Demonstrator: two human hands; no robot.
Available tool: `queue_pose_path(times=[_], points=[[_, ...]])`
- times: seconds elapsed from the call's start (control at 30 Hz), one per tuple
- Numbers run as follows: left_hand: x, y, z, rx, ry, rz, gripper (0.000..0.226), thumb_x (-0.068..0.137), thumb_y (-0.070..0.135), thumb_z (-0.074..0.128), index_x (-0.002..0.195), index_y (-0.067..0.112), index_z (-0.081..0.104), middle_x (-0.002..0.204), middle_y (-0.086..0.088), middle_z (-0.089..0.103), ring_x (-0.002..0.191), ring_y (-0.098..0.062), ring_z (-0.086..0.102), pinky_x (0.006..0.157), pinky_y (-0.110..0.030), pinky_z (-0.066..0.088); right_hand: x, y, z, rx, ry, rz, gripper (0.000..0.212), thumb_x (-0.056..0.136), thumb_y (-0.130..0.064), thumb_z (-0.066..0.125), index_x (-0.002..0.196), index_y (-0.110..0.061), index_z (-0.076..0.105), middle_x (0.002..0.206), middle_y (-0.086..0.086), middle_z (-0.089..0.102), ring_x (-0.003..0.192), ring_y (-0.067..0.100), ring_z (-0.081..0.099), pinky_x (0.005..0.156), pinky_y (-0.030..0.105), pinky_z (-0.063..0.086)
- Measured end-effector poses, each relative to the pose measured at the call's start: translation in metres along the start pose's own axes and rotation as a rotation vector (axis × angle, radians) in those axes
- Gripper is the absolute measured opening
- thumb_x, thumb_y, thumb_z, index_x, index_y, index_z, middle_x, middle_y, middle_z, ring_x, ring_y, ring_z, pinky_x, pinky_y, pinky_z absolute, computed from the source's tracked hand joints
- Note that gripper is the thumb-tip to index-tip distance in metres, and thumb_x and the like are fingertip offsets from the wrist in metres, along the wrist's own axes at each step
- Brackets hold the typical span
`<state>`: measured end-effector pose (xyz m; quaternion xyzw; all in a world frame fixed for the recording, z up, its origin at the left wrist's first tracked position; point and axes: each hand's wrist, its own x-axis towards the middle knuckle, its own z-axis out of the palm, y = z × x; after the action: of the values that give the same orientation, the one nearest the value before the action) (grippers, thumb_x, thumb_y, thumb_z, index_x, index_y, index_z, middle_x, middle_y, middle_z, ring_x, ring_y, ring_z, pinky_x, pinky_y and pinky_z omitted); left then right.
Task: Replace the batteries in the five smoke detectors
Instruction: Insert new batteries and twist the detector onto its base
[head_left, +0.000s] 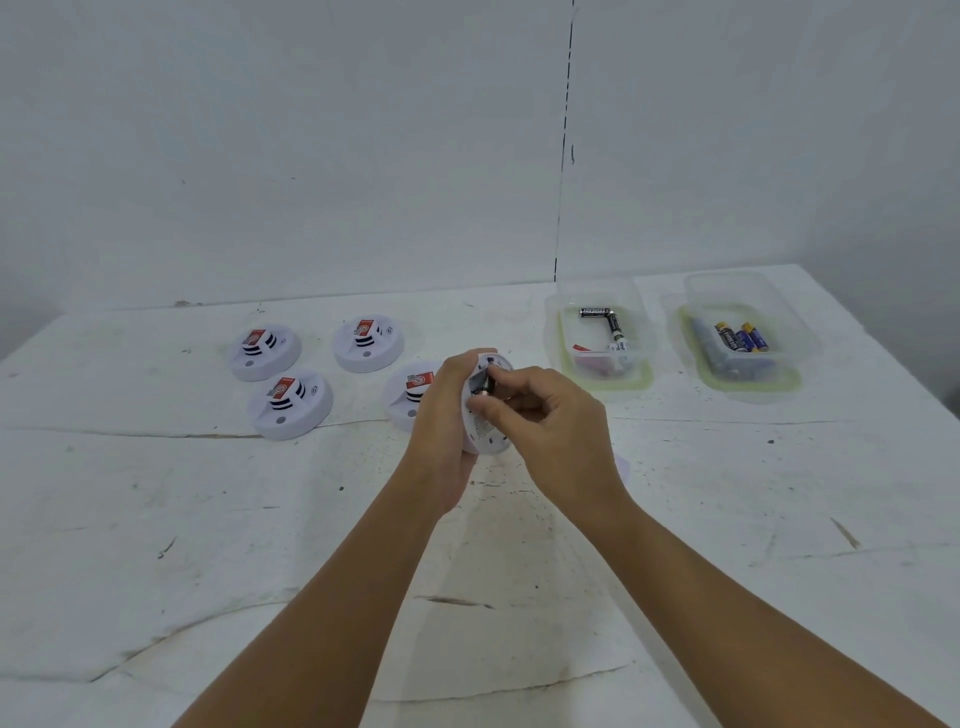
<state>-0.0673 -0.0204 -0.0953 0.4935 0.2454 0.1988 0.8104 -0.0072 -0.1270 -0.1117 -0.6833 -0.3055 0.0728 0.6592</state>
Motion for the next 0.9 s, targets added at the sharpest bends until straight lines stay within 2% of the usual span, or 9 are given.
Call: queue_pose_path(times=[0.2,0.37,0.6,0.8,0.9], points=[[-0.0007,0.0059,-0.0014,-0.01,-0.034,0.0,0.026,0.104,0.036,0.052,0.11,0.02,0.071,0.102,-0.007,0.071,0.099,-0.023,0.069,0.076,-0.034,0.056,-0.0027,0.001,0.0039,-0.036,0.058,-0.114,0.027,0.083,-0.022,0.088,0.109,-0.02,0.08,0.102,-0.004,0.07,0.093,0.015,0.072,0.086,0.037,0.061],[0.0,0.0056,-0.0052,-0.034,-0.028,-0.014,0.027,0.103,0.036,0.055,0.113,0.019,0.072,0.105,-0.007,0.073,0.099,-0.022,0.072,0.071,-0.029,0.06,-0.0016,-0.0001,0.0027,-0.092,0.009,-0.169,0.03,0.086,-0.022,0.085,0.115,-0.016,0.08,0.105,-0.005,0.069,0.096,0.012,0.071,0.087,0.031,0.06],[0.0013,0.0039,-0.0031,0.014,-0.069,0.007,0.03,0.106,0.034,0.048,0.117,0.017,0.07,0.107,-0.01,0.074,0.095,-0.022,0.073,0.075,-0.036,0.059,0.0011,0.0024,0.0041,0.028,0.081,-0.068,0.025,0.084,-0.023,0.087,0.107,-0.018,0.079,0.1,-0.006,0.072,0.093,0.017,0.073,0.087,0.041,0.062],[0.0004,0.0046,-0.0036,-0.009,-0.121,0.01,0.03,0.106,0.033,0.046,0.117,0.017,0.069,0.105,-0.009,0.073,0.095,-0.022,0.071,0.076,-0.037,0.057,-0.0031,-0.0002,0.0011,0.027,0.075,-0.118,0.027,0.085,-0.024,0.086,0.11,-0.017,0.078,0.101,-0.005,0.072,0.094,0.017,0.072,0.085,0.036,0.061],[-0.0006,0.0039,-0.0026,-0.046,-0.151,-0.006,0.033,0.104,0.035,0.048,0.12,0.015,0.068,0.109,-0.01,0.072,0.1,-0.025,0.069,0.086,-0.041,0.056,-0.0046,-0.0024,0.0026,0.041,0.094,-0.117,0.027,0.086,-0.022,0.085,0.112,-0.019,0.077,0.102,-0.006,0.071,0.097,0.017,0.07,0.086,0.035,0.06]])
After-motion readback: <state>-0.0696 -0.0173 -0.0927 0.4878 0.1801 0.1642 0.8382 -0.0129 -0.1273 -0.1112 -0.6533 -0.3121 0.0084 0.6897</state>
